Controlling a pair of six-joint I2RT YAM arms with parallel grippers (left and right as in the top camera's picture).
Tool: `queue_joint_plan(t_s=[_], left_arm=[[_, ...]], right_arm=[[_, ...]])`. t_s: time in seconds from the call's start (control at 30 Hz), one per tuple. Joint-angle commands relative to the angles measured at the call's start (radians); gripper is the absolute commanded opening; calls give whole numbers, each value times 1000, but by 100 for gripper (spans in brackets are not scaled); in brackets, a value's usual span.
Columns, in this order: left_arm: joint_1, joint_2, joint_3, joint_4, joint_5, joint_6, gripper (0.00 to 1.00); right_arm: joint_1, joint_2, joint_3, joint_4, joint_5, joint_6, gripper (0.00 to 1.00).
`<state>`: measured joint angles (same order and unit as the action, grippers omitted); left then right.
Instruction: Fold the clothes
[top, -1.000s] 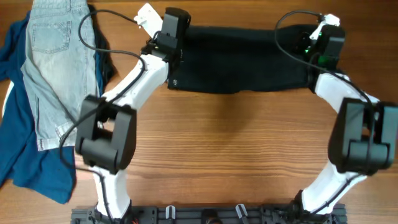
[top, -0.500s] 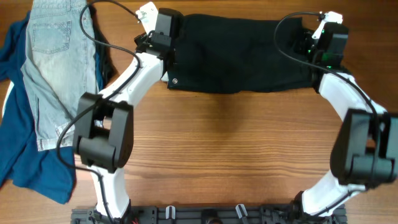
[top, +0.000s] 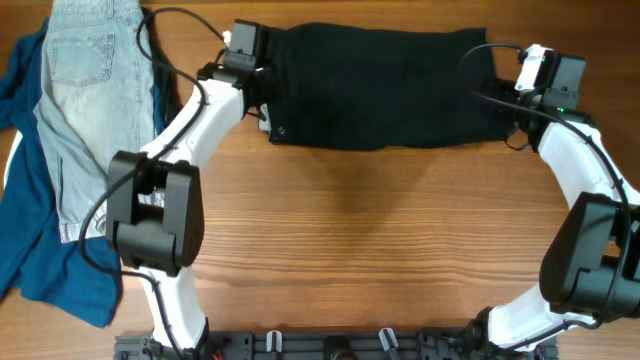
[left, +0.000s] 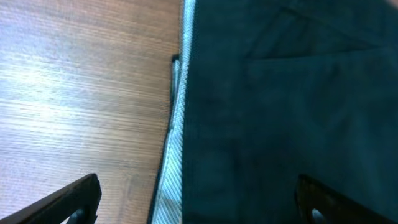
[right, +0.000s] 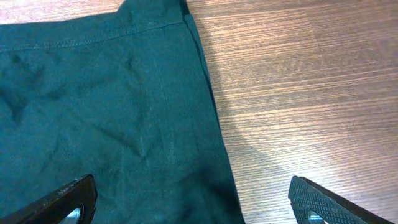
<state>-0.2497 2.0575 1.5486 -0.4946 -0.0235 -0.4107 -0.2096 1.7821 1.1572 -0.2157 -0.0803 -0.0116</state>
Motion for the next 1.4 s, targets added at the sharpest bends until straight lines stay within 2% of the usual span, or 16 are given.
queue_joint_plan(t_s=[0.0, 0.23, 0.43, 0.5, 0.53, 0.63, 0.67, 0.7, 0.73, 0.8, 0.87, 0.97, 1.13, 1.37], left_arm=[[84, 54, 6, 93, 264, 119, 100], [174, 119, 6, 135, 522, 249, 100], [145, 199, 6, 188, 528, 277, 97], [145, 217, 6, 201, 528, 274, 94], [142, 230, 6, 216, 529, 247, 91], [110, 257, 6, 270, 528, 123, 75], [100, 260, 6, 276, 528, 105, 61], [87, 261, 6, 278, 526, 103, 29], [78, 261, 6, 277, 507, 103, 4], [79, 252, 6, 270, 502, 102, 4], [96, 230, 6, 243, 502, 71, 4], [142, 132, 6, 133, 501, 92, 4], [176, -18, 6, -50, 449, 171, 4], [220, -141, 62, -350, 337, 335, 4]], right_arm=[[27, 15, 1, 13, -79, -41, 100], [56, 15, 1, -3, -85, -11, 98], [56, 13, 1, -17, -128, 39, 98], [56, 13, 1, -17, -147, 42, 97], [56, 13, 1, -16, -163, 44, 94], [56, 13, 1, 4, -185, 127, 79], [56, 13, 1, 12, -193, 136, 77], [56, 13, 1, 22, -213, 140, 73], [56, 13, 1, 32, -227, 145, 64], [56, 13, 1, 46, -236, 154, 49], [56, 13, 1, 58, -236, 209, 28], [67, 21, 1, 55, -235, 232, 14], [69, 83, 1, 47, -254, 276, 5], [119, 190, 1, 51, -262, 278, 4]])
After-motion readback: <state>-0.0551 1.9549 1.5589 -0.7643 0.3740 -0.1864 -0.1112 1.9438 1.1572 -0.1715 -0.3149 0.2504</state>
